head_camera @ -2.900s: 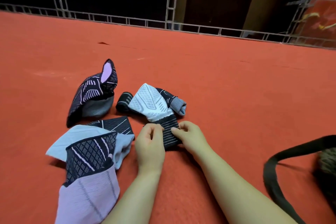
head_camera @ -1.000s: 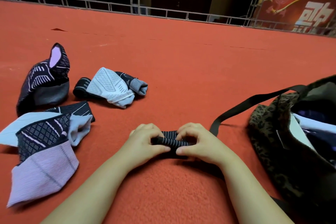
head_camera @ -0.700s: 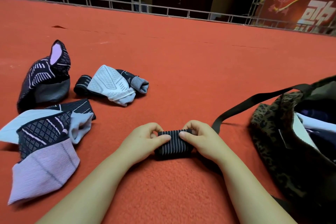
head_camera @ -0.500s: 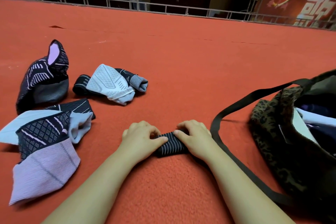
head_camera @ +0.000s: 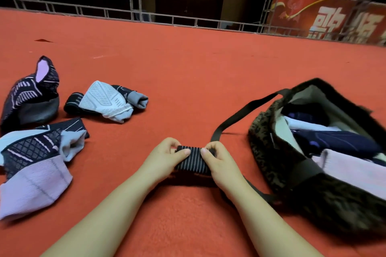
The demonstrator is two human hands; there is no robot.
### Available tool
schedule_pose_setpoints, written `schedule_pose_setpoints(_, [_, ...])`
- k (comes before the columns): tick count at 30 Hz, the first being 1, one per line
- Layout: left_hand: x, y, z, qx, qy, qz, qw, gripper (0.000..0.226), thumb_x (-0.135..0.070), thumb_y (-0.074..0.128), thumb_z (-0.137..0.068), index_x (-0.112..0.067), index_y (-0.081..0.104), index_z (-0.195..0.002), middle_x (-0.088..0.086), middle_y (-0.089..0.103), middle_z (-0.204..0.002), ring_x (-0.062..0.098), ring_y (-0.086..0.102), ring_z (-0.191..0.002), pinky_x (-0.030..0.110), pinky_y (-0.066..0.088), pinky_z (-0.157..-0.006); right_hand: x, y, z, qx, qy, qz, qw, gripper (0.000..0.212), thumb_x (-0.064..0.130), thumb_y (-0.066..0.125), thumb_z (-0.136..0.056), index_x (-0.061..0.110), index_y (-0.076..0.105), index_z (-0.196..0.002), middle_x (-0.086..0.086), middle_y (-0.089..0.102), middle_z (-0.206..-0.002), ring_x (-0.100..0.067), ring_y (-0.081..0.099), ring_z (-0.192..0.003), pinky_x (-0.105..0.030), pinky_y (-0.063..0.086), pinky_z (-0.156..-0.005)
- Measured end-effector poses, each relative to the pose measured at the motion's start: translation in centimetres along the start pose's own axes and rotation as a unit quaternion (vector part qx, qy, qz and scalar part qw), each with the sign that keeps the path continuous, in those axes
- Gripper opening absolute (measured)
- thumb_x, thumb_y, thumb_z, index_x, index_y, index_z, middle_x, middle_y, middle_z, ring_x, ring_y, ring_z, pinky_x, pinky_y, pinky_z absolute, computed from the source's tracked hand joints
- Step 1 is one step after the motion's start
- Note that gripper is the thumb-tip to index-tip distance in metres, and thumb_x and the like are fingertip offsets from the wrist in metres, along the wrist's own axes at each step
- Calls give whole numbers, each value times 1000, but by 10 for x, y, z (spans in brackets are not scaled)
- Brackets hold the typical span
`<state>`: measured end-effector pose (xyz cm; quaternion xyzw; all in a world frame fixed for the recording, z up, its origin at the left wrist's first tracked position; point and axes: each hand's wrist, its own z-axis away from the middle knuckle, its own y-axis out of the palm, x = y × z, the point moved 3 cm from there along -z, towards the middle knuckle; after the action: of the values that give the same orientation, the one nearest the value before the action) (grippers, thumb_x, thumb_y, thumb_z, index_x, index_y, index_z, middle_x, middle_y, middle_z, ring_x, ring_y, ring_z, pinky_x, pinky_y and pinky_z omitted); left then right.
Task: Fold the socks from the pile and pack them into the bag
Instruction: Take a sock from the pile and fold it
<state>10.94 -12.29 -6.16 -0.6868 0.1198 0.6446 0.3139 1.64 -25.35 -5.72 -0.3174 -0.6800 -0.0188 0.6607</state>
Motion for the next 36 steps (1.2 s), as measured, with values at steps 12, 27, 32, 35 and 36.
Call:
schedule_pose_setpoints(12, [-115,107,36,-16,110,161,981,21,-19,58,-91,-18,47,-109,2,58,-75,11,60,-49,25,44,-48,70,-157,76,-189,-89,17,978,25,28,66,-74,36,42,-75,0,56,-100,-19,54,-65,-31,41,-63])
schedule_pose_setpoints(27, [-166,200,10,82,201,-8,976,20,-26,58,-89,-31,55,-108,-12,55,-117,-6,53,-96,11,39,-76,11,-316,-14,-173,23,157,972,15,2,63,-84,16,61,-77,3,60,-76,-10,55,-67,-21,46,-57])
schedule_pose_setpoints(32, [-150,181,2,46,209,12,977,18,-20,58,-89,-36,56,-95,-11,59,-107,-3,55,-94,12,40,-77,-6,-302,-25,-14,57,381,923,12,18,61,-88,23,69,-79,6,67,-85,-13,61,-83,-24,40,-68])
schedule_pose_setpoints(35, [-142,168,-3,29,197,20,980,15,-18,59,-89,-31,59,-97,-10,62,-101,4,58,-92,18,43,-79,-7,-310,-14,-22,98,282,954,21,38,57,-91,25,72,-84,6,69,-90,-11,62,-85,-26,45,-76])
schedule_pose_setpoints(36, [-140,163,-4,29,194,24,980,15,-18,58,-89,-31,59,-96,-12,62,-100,2,58,-92,16,43,-79,-6,-312,-12,-35,101,259,960,25,42,54,-92,26,73,-86,6,69,-92,-11,62,-88,-29,45,-81])
